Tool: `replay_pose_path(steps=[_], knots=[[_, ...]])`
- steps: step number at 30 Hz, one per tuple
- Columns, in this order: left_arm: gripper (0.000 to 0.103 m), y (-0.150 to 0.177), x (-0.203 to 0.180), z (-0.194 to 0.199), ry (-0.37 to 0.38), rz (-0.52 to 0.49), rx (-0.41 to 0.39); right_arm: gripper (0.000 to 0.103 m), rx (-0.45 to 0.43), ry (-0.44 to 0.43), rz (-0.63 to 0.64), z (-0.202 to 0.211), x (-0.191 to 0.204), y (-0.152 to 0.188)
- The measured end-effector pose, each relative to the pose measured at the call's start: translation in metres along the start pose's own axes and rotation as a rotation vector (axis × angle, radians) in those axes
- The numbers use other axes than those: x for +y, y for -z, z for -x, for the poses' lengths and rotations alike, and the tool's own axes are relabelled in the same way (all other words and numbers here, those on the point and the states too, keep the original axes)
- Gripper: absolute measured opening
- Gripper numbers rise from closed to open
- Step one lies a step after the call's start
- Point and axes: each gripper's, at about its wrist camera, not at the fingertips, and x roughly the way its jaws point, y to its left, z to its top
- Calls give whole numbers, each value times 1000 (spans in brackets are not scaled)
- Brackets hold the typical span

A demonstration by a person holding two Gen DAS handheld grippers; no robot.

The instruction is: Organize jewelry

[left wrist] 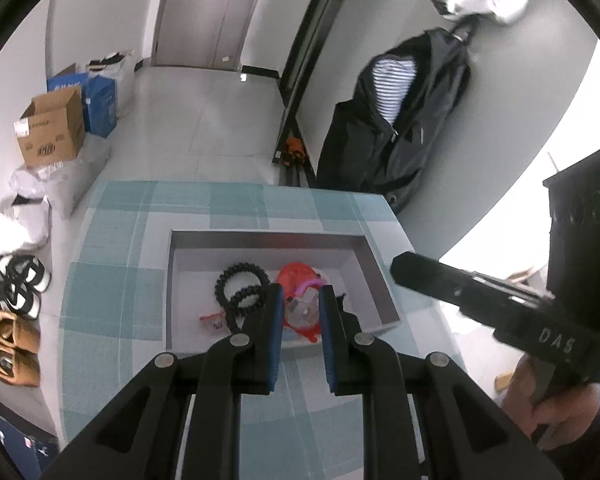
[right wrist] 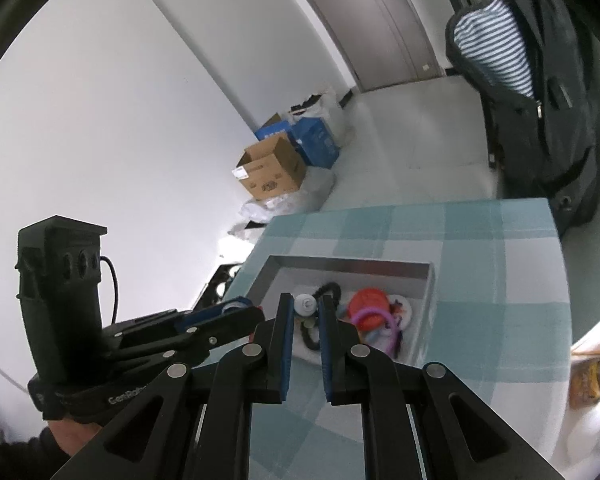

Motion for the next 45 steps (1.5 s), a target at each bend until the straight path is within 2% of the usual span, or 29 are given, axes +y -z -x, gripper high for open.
replay_pose_path(steps=[13, 22, 27, 29, 31, 34, 36, 38, 41, 43, 45], knots=[[13, -19, 24, -24, 33, 95, 36, 11, 22, -12, 7, -29, -7, -23], [13, -22, 21, -43, 44, 97, 72, 11, 61, -1, -25, -43, -24, -25], [13, -24, 23, -46, 62, 114, 66, 12, 86, 21, -37, -51, -32, -24], [13, -25, 26, -46, 37, 132, 61, 14, 97, 20, -65, -52, -37, -24], [13, -25, 29, -45, 59, 147, 52, 14, 94, 31, -76, -51, -40, -24], [21, -24, 30, -44, 72, 149, 60, 16, 88, 25, -93, -46, -42, -25], [36, -22, 28, -41, 71, 142, 52, 26, 75, 38, -83, -42, -41, -25], [45, -21, 26, -37, 73, 135, 35, 28, 65, 19, -94, -37, -41, -24], [47, -19, 23, -34, 61, 124, 37, 37, 71, 34, -90, -36, -39, -21], [47, -18, 23, -31, 46, 121, 34, 39, 73, 40, -97, -35, -39, -20], [47, -16, 23, -26, 22, 117, 26, 45, 73, 48, -97, -33, -38, -20]])
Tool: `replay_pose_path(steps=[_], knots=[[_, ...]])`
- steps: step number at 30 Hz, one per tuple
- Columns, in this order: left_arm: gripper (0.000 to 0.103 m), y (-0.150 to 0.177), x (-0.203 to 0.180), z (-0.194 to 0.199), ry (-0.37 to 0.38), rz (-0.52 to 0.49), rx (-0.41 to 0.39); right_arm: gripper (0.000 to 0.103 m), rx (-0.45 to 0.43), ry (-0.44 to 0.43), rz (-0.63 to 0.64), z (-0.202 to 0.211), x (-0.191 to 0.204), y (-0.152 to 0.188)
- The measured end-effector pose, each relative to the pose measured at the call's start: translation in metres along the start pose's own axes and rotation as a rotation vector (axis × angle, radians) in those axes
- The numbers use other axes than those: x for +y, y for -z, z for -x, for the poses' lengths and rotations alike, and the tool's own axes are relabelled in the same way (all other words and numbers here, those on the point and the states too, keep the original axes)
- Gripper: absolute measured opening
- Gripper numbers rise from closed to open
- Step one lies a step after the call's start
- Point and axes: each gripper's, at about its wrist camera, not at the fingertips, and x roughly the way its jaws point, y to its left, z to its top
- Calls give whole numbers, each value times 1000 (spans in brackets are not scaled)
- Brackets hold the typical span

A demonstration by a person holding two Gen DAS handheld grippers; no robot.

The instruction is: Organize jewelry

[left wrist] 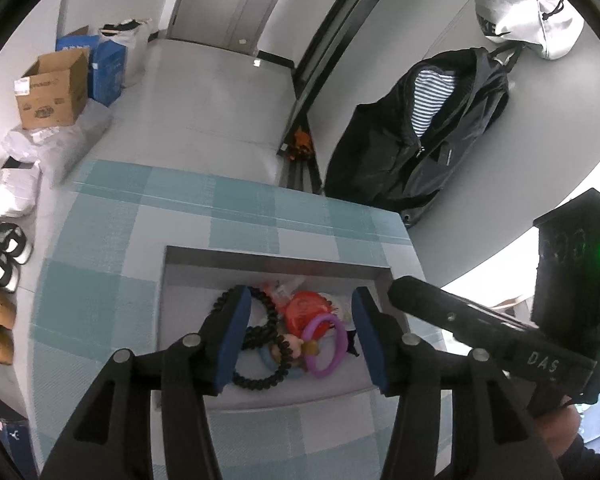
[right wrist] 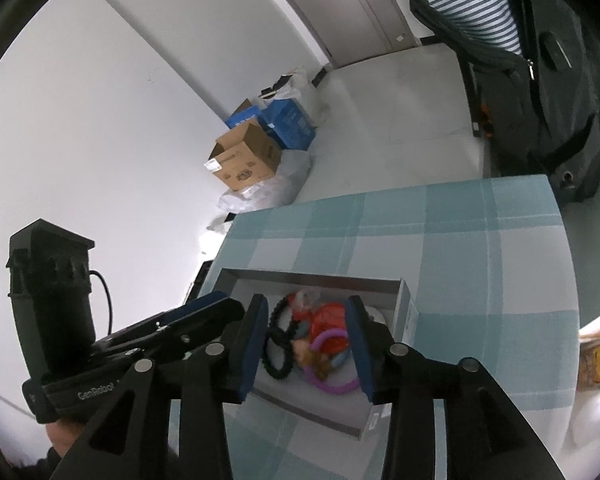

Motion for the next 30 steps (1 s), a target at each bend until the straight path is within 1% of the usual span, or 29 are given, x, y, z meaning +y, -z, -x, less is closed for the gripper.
replay_pose_path(steps=[1, 2, 3, 7, 9, 10, 12, 13, 15, 18, 22, 24, 26, 28, 30], knots=[[47, 0, 1, 2, -7, 1, -4, 48, -6, 10, 4, 2, 1, 0], [47, 1, 1, 4, -13, 1, -7, 54, -11, 14, 5, 4, 1, 1], [47, 2, 2, 6, -22, 1, -11, 57, -15, 17, 6, 6, 3, 2], [48, 4, 3, 13, -60, -9, -24, 61, -19, 25, 21, 13, 7, 7], [50, 5, 2, 17, -74, -19, -34, 67, -20, 35, 39, 16, 11, 9], [51, 5, 2, 18, -82, -23, -41, 69, -23, 41, 47, 18, 12, 11], [63, 6, 0, 23, -101, -30, -59, 76, -28, 54, 58, 21, 15, 12], [63, 6, -1, 25, -113, -31, -67, 77, -35, 59, 66, 24, 17, 13], [63, 7, -4, 29, -135, -42, -79, 83, -49, 64, 82, 29, 20, 16], [63, 13, -11, 33, -167, -73, -100, 85, -59, 67, 91, 35, 22, 21], [64, 22, -16, 35, -183, -81, -100, 86, -68, 89, 122, 40, 26, 30], [64, 30, -20, 36, -218, -103, -108, 89, -75, 99, 132, 42, 27, 35], [64, 34, -22, 37, -235, -118, -103, 90, -79, 108, 139, 45, 26, 40], [64, 37, -22, 40, -238, -121, -105, 92, -89, 115, 136, 49, 26, 46], [64, 39, -24, 46, -245, -127, -117, 96, -100, 110, 132, 55, 25, 50]])
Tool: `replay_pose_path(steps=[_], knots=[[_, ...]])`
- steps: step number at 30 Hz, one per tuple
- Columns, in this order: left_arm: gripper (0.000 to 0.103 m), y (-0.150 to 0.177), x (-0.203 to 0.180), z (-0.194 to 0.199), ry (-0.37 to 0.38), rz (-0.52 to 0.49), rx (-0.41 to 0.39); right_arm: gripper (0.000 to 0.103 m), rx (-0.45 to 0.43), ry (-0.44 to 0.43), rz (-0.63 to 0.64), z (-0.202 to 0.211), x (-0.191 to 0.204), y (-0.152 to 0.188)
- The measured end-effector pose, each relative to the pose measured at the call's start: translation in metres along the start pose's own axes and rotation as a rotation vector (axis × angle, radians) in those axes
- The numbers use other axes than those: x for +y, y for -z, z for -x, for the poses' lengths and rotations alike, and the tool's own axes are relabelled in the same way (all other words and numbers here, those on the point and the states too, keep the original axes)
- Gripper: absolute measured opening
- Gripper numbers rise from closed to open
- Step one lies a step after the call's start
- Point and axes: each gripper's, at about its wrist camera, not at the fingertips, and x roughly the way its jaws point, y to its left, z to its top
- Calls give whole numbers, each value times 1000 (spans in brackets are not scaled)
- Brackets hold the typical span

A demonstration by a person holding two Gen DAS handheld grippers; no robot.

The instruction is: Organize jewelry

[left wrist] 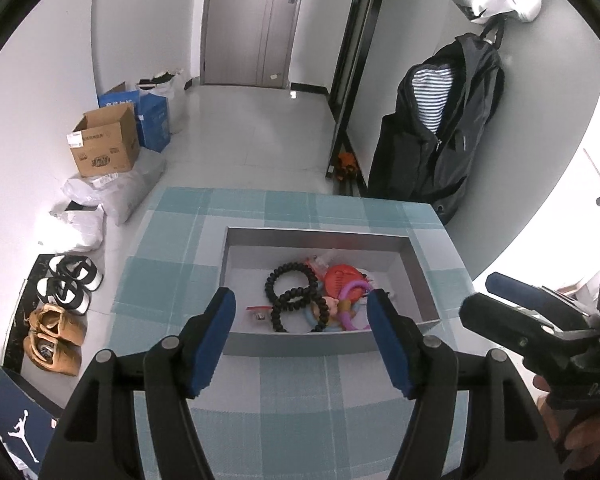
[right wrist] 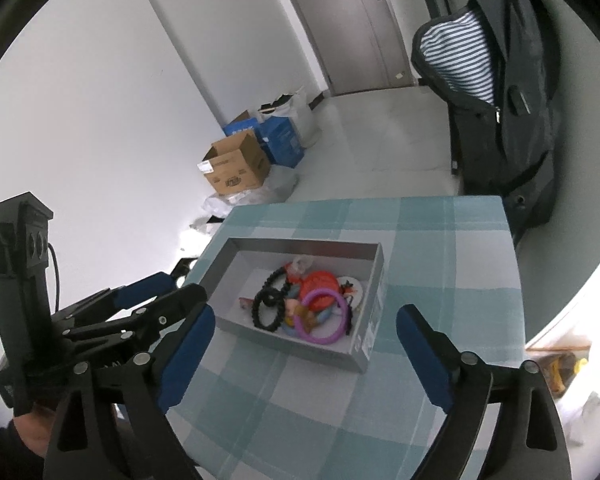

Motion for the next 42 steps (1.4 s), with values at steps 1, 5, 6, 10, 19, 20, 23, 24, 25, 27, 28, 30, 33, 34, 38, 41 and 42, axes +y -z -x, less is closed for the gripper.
replay_pose_path(steps=[1, 5, 6, 10, 19, 20, 23, 24, 25, 27, 28, 30, 33, 34, 38, 41, 42], knots=[[64, 0, 0, 4, -4, -4, -11, 96, -6, 1, 1, 2, 0, 1], [64, 7, 2, 15, -13, -3, -32, 100, -46, 9, 18, 17, 3, 7], [64, 8, 1, 15, -16, -2, -29, 101, -50, 11, 17, 19, 4, 9], [64, 11, -1, 18, -30, -13, -37, 103, -55, 12, 25, 25, 5, 14], [64, 12, -3, 23, -30, -11, -62, 103, -44, 16, 26, 22, 6, 17], [64, 11, -4, 23, -31, -10, -62, 103, -46, 15, 25, 22, 6, 17], [64, 11, -4, 24, -27, -9, -64, 103, -51, 20, 22, 22, 6, 16], [64, 11, -4, 24, -27, -9, -64, 103, -52, 20, 19, 22, 6, 16], [64, 11, -4, 24, -25, -8, -65, 103, -52, 19, 15, 22, 6, 16], [64, 11, -4, 24, -27, -10, -64, 103, -52, 19, 13, 22, 6, 16], [64, 11, -3, 24, -26, -10, -64, 103, -52, 18, 13, 22, 6, 16], [64, 11, -4, 24, -28, -10, -64, 103, -53, 19, 16, 22, 7, 16], [64, 11, -3, 25, -24, -10, -64, 103, -54, 21, 19, 22, 7, 15], [64, 11, -4, 24, -27, -8, -66, 103, -54, 21, 18, 22, 7, 15], [64, 11, -4, 25, -28, -9, -65, 103, -52, 21, 17, 22, 7, 15], [64, 11, -3, 25, -21, -5, -59, 103, -56, 20, 19, 23, 7, 15], [64, 11, -3, 25, -21, -4, -56, 103, -56, 20, 19, 23, 7, 15]])
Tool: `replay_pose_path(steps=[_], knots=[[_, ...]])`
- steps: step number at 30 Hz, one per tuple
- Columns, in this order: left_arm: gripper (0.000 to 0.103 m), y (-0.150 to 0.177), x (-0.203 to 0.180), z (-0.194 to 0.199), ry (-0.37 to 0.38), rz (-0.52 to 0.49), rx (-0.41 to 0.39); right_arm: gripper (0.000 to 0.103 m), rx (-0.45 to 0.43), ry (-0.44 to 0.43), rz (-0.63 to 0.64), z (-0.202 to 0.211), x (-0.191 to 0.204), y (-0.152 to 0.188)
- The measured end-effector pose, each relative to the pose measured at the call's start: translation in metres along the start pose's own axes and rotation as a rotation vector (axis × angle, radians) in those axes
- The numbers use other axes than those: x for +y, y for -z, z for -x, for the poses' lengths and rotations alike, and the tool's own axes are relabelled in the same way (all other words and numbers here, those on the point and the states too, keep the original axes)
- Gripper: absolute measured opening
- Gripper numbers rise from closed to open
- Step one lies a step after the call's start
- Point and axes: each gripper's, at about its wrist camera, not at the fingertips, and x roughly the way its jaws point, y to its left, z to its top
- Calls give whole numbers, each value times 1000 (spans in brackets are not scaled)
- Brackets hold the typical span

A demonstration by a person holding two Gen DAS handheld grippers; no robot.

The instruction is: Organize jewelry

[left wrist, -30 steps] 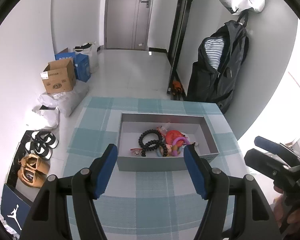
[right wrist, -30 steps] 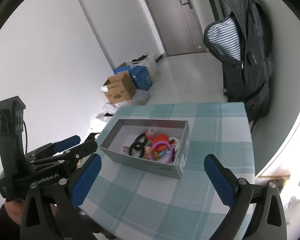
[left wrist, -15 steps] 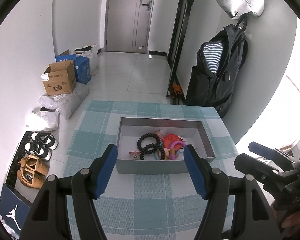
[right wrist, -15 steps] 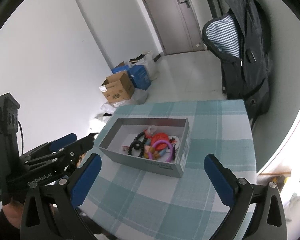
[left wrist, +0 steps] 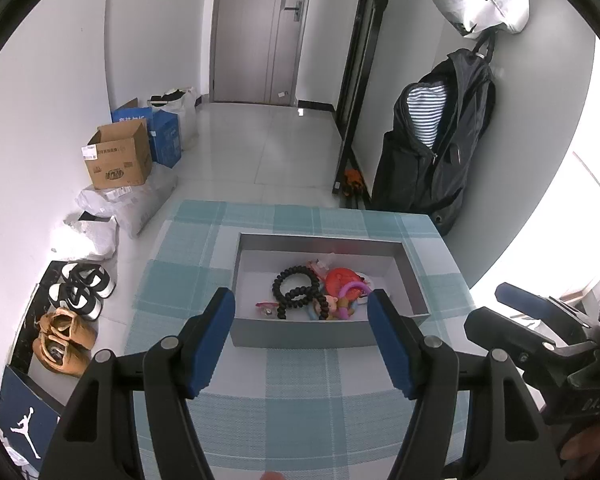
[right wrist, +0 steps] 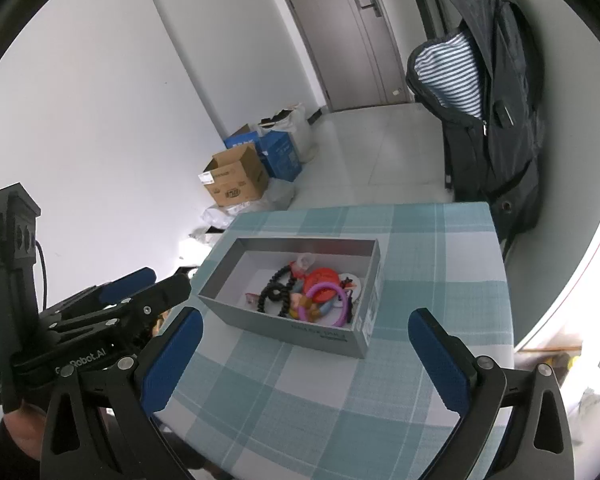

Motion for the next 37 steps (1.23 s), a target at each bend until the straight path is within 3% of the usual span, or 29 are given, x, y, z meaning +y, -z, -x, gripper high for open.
replay_pose_path(steps=[32, 37], knots=[[64, 3, -11, -5, -3, -14, 2, 103, 7, 6, 5, -2, 2, -1], [64, 4, -11, -3, -22, -17, -34, 103, 13, 8, -1, -4, 0, 0]])
